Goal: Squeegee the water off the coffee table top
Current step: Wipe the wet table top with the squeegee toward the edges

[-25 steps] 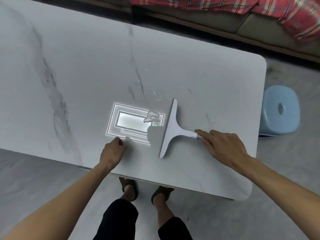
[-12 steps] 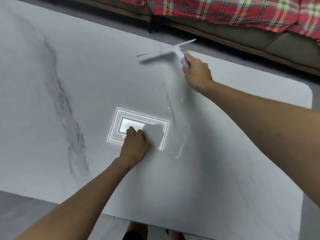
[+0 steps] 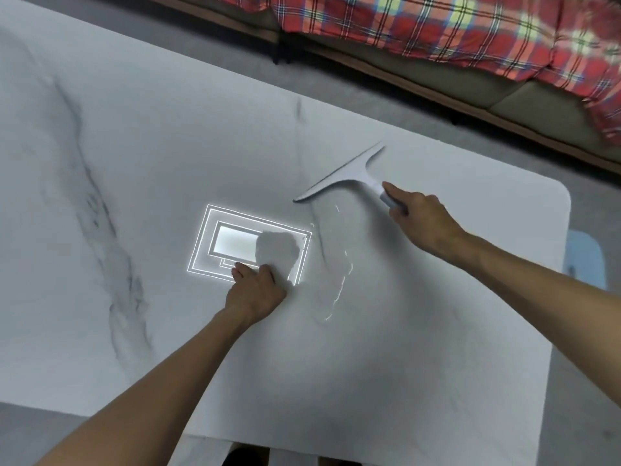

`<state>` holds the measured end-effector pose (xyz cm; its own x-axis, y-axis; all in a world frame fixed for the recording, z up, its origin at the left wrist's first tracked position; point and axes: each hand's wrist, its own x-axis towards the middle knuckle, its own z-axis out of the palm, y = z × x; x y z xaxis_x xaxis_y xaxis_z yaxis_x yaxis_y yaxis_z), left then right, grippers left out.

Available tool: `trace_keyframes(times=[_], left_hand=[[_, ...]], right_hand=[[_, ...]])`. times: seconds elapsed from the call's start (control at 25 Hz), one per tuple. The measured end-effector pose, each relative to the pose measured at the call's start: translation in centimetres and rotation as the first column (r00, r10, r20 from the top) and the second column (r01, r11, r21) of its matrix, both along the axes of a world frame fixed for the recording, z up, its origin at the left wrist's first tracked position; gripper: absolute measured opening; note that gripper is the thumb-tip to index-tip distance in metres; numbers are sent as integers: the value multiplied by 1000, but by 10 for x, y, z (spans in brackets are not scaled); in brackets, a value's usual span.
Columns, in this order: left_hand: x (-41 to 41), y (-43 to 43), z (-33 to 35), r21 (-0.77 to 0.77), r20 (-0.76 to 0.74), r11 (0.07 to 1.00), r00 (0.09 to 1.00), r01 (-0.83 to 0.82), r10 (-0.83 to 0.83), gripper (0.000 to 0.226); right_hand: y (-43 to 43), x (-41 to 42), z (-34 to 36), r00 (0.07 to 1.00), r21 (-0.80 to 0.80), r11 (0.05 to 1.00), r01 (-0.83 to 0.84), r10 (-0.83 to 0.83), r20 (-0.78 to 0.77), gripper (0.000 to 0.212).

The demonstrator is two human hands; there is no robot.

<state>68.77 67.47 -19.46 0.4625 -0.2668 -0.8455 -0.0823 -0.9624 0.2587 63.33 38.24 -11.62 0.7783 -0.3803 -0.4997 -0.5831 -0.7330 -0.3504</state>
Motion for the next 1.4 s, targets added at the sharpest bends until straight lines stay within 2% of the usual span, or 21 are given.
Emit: trace_keyframes(times=[0.2,0.36,0.4,0.56,0.68,0.8,0.88,0.96,1.08,1.24,1.4], left_hand=[[-22,0,5,-73,109,989,985,-129,136,28],[-49,-25,6,-114,99,981,981,-156,167,22],[-52,-32,5,-120,88,980,981,-160,171,23],[-57,-60,2,-25,47,976,975,-217,217,32],[-56,-73,-10,33,53,973,972,-229,227,42],[-53,-80,-17,100,67,976,980,-192,186,46],[-54,-82,-14,99,68,978,982,-185,178,49],[-56,-83,-10,97,76,981,984,-169,162,52],[-56,-82,-5,96,70,988,991,-122,115,54],[-64,-85,-7,52,63,926,927,-374,371,54],[-58,-82,0,123,70,967,974,-224,217,54]], right_hand=[[-35,-92,25,988,-43,998,-36,30,-151,47],[-66,-109,45,951,-102,986,-134,99,-292,47],[-72,-102,48,961,-112,984,-138,105,-257,46],[-87,-34,40,996,-116,991,-65,71,48,32],[-93,26,13,999,-87,996,18,-13,53,22],[-96,41,-7,997,-72,995,74,-71,40,14],[-94,16,-7,998,-78,997,13,-8,56,17],[-93,-29,-3,997,-98,995,-33,39,62,33],[-90,-105,3,999,-113,993,-33,31,-16,50],[-88,-174,18,990,-85,996,-29,17,-140,54],[-87,-175,38,991,-119,993,-2,-14,-132,45]])
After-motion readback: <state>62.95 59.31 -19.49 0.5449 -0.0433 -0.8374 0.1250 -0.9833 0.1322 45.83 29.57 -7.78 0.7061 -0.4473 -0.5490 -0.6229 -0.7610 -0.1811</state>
